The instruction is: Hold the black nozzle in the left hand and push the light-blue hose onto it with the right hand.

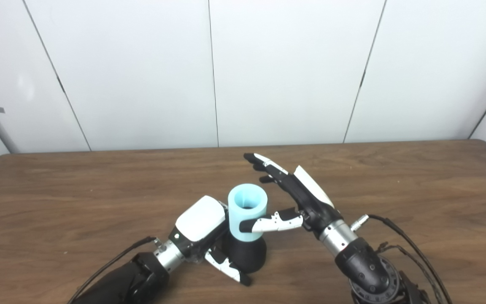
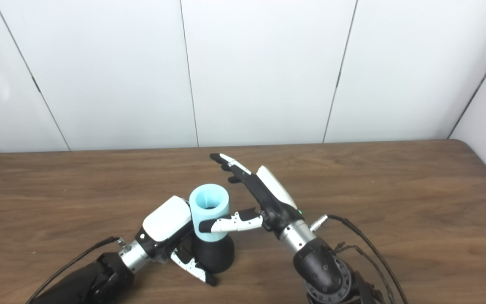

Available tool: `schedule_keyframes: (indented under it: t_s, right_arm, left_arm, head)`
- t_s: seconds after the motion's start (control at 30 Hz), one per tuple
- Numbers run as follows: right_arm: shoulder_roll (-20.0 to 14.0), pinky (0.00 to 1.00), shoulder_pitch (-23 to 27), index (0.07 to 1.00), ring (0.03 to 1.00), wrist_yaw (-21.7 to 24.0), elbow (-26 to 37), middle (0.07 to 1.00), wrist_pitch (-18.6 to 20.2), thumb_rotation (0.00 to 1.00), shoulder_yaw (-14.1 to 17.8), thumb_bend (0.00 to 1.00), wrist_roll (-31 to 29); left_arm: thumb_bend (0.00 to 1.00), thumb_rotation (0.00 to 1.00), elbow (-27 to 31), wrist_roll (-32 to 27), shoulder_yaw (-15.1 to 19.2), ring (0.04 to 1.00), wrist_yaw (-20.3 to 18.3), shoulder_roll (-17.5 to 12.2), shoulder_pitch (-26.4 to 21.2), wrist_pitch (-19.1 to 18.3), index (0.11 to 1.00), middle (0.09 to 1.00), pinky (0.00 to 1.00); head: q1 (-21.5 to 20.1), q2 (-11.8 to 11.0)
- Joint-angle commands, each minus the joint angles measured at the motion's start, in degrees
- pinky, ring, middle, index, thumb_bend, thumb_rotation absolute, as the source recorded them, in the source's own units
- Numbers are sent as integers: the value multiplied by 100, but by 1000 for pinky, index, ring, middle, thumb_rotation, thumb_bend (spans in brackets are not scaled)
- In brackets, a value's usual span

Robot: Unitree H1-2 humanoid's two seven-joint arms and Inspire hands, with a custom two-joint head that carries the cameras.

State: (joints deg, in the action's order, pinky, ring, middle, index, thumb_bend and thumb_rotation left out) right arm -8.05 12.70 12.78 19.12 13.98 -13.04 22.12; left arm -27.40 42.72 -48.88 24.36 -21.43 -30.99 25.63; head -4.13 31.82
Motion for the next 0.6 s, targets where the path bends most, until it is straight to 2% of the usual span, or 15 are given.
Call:
schedule_keyframes:
  t_s: [0.0,0.07,0.17,0.27,0.33,0.4,0.47,0.57]
  right_arm:
    - [55,837,270,922,921,-49,336,932,-114,449,82,1000,-95]
    - [48,833,262,920,917,-66,333,929,-145,467,87,1000,-100]
    - [68,837,223,916,913,-104,374,924,-162,528,131,1000,-153]
    - [70,850,177,917,915,-237,464,921,-394,632,186,1000,-149]
    - [-16,819,193,908,893,-312,637,911,-545,762,179,1000,97]
    - [-123,806,222,908,886,-312,875,914,-608,846,186,1000,336]
    - [-265,870,251,928,902,-245,1123,938,-665,909,193,993,543]
    - [-577,919,339,951,926,-24,1520,952,-726,940,111,960,1074]
  left_arm:
    - [523,0,-789,-186,-722,230,3,669,1316,129,484,472,176]
    - [523,0,-810,-205,-748,209,49,672,1307,129,483,472,157]
    - [523,0,-799,-185,-699,234,-49,677,1318,129,484,473,175]
    - [523,0,-810,-202,-707,249,-33,680,1318,129,484,473,190]
    - [523,0,-815,-207,-711,230,-16,686,1319,129,484,472,175]
    - [523,0,-820,-184,-709,213,-7,693,1317,129,484,472,160]
    - [523,0,-823,-146,-723,220,28,692,1310,129,484,472,163]
    - [523,0,-819,-148,-728,233,25,689,1308,129,484,472,173]
  head:
    - [-3,2]
    - [-3,2]
    - [-3,2]
    - [-3,2]
    - [14,13]
    - [19,15]
    - [19,15]
    - [13,5]
